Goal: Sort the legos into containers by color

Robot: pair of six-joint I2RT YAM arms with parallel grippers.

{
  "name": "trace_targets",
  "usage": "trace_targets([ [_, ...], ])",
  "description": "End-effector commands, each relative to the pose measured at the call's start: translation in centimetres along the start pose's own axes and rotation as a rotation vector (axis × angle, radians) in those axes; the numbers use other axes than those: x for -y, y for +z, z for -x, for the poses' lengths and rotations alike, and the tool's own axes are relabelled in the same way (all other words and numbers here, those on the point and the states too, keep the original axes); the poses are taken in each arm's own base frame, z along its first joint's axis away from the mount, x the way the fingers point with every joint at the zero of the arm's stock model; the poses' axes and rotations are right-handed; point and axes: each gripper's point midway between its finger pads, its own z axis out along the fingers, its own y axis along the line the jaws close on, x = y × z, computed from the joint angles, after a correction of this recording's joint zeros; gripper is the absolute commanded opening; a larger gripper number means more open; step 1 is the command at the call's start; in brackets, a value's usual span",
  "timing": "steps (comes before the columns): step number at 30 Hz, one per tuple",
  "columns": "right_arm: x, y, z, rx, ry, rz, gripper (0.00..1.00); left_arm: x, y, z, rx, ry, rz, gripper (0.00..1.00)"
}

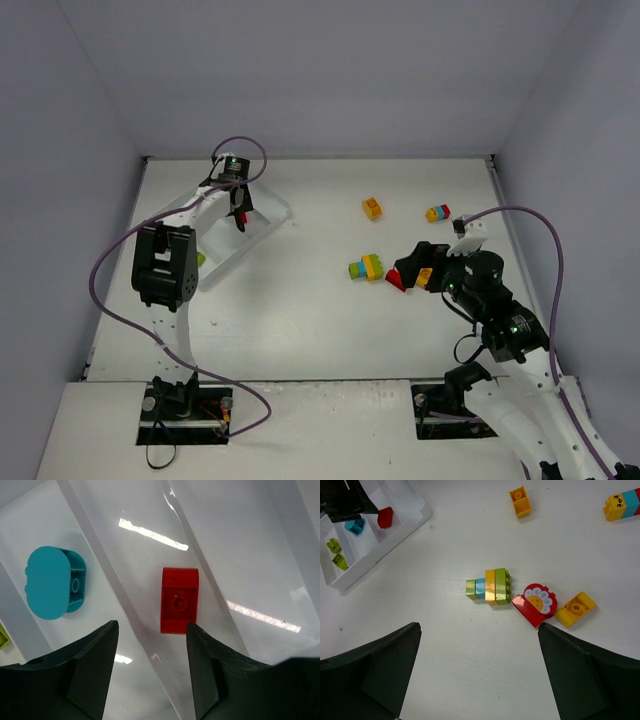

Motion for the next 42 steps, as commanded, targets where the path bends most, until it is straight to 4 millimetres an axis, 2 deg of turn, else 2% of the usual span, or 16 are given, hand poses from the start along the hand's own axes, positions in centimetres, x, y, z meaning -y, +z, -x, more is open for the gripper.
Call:
trace_targets([
  [1, -0.5, 0.3, 1.6, 0.065, 0.007, 0.012, 1.0, -0.1, -1.3, 3.1, 0.053, -0.068, -0.003, 0.51],
  [5, -0.6, 0.3, 1.5, 0.062, 0.005, 0.014, 1.0, 0.8, -1.7, 3.9, 0.073, -0.084, -0.047, 0.54],
  [9, -0.5, 0.4, 1.5, 0.063, 0.005, 0.009, 1.0, 3.4, -4.3, 5.5, 0.126, -0.088, -0.159, 0.63],
  [12, -0.4, 0.5, 1.5, 0.057, 0.007, 0.005, 1.0, 6.5, -6.6, 6.5, 0.17, -0.093, -0.241, 0.69],
  [16, -0.4, 0.5, 1.5, 0.058, 0.006, 0.0, 1.0, 12.5, -9.6, 6.2, 0.202, -0.07, -0.356, 0.71],
  [19, -0.3, 0.6, 1.5, 0.057, 0.007, -0.005, 1.0, 16.4, -10.6, 5.9, 0.202, -0.06, -0.434, 0.71],
  [20, -0.2, 0.6, 1.5, 0.058, 0.008, -0.008, 1.0, 18.2, -10.5, 4.7, 0.18, -0.041, -0.456, 0.71],
  [22, -0.1, 0.6, 1.5, 0.057, 0.008, -0.013, 1.0, 20.7, -11.4, 5.0, 0.186, -0.059, -0.516, 0.71],
  [23, -0.1, 0.6, 1.5, 0.057, 0.006, -0.015, 1.0, 22.3, -11.1, 3.6, 0.159, -0.046, -0.542, 0.71],
  [25, -0.1, 0.7, 1.4, 0.053, 0.006, -0.017, 1.0, 24.3, -11.9, 3.8, 0.16, -0.076, -0.584, 0.71],
  [27, 0.0, 0.9, 1.3, 0.048, 0.007, -0.02, 1.0, 26.6, -12.1, 2.3, 0.132, -0.088, -0.62, 0.71],
  [31, 0.0, 0.9, 1.3, 0.047, 0.006, -0.024, 1.0, 30.1, -13.4, 2.4, 0.152, -0.141, -0.681, 0.71],
  [37, 0.2, 0.9, 1.4, 0.05, 0.007, -0.036, 1.0, 33.4, -13.2, 0.9, 0.118, -0.203, -0.754, 0.71],
  [40, 0.9, 1.0, 1.8, 0.066, 0.01, -0.079, 1.0, 32.3, -14.2, 1.2, 0.155, -0.191, -0.759, 0.71],
  [41, 1.6, 1.1, 2.1, 0.078, 0.01, -0.118, 1.0, 31.4, -15.8, 2.7, 0.192, -0.191, -0.761, 0.71],
  [42, 1.8, 1.4, 2.2, 0.076, 0.007, -0.131, 1.0, 30.3, -15.6, 2.2, 0.196, -0.14, -0.723, 0.71],
])
